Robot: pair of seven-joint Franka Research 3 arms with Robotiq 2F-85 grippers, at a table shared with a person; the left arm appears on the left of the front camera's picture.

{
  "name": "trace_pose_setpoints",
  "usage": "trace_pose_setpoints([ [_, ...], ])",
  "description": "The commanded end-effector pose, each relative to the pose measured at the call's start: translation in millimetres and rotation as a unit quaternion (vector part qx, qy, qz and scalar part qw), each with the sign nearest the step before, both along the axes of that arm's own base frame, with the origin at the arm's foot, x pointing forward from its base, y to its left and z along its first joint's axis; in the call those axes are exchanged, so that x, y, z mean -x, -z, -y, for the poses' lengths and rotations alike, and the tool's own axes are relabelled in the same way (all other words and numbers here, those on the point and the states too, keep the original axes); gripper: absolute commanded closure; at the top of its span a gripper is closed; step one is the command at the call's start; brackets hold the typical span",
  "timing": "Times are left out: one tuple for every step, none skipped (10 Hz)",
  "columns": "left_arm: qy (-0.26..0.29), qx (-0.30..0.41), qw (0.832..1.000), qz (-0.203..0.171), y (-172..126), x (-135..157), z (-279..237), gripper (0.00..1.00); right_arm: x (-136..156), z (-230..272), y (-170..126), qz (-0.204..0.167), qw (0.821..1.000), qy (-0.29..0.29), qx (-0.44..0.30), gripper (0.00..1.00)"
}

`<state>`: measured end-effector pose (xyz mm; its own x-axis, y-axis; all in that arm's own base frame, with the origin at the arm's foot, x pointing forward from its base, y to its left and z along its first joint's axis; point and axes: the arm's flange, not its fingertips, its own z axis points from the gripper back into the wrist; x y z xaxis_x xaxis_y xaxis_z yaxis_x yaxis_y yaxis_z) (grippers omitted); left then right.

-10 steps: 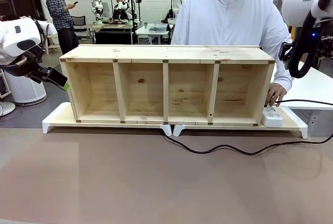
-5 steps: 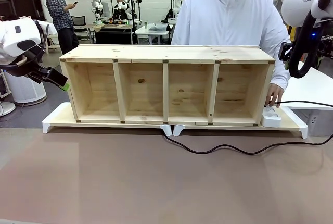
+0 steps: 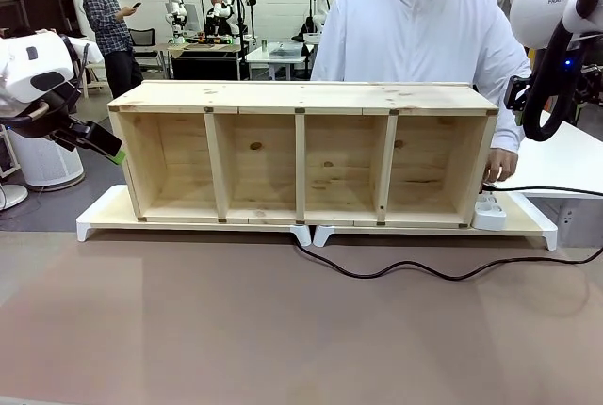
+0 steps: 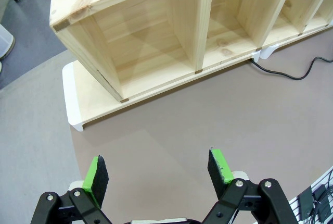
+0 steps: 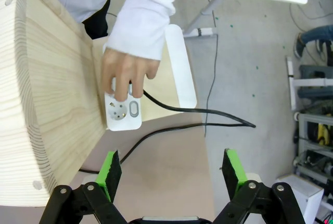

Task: Perform cable management.
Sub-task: Release the Power Cable when the human grasps it.

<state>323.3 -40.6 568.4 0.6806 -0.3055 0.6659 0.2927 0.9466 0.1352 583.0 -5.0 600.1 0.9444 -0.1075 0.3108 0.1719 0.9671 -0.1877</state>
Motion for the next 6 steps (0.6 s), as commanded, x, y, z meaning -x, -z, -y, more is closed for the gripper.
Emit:
trace_pose_setpoints([
  [-0.003, 0.002, 1.0, 0.0, -0.1, 0.2, -0.5, 0.0, 0.2, 0.5, 0.3, -0.001, 1.0, 0.002, -0.003, 0.0],
  [-0.003, 0.002, 1.0, 0.0, -0.1, 0.2, -0.5, 0.0, 0.2, 0.5, 0.3, -0.001, 1.0, 0.002, -0.003, 0.0],
  [-0.003, 0.002, 1.0, 0.0, -0.1, 0.2, -0.5, 0.0, 0.2, 0.5, 0.3, -0.001, 1.0, 0.002, -0.003, 0.0],
  [-0.003, 0.002, 1.0, 0.0, -0.1, 0.2, -0.5, 0.0, 0.2, 0.5, 0.3, -0.001, 1.0, 0.002, -0.003, 0.0],
  [-0.003, 0.002, 1.0, 0.0, -0.1, 0.2, -0.5, 0.0, 0.2, 0.5, 0.3, -0.001, 1.0, 0.002, -0.003, 0.0],
  [-0.003, 0.002, 1.0, 0.0, -0.1, 0.2, -0.5, 0.0, 0.2, 0.5, 0.3, -0.001, 1.0, 0.002, -0.003, 0.0],
])
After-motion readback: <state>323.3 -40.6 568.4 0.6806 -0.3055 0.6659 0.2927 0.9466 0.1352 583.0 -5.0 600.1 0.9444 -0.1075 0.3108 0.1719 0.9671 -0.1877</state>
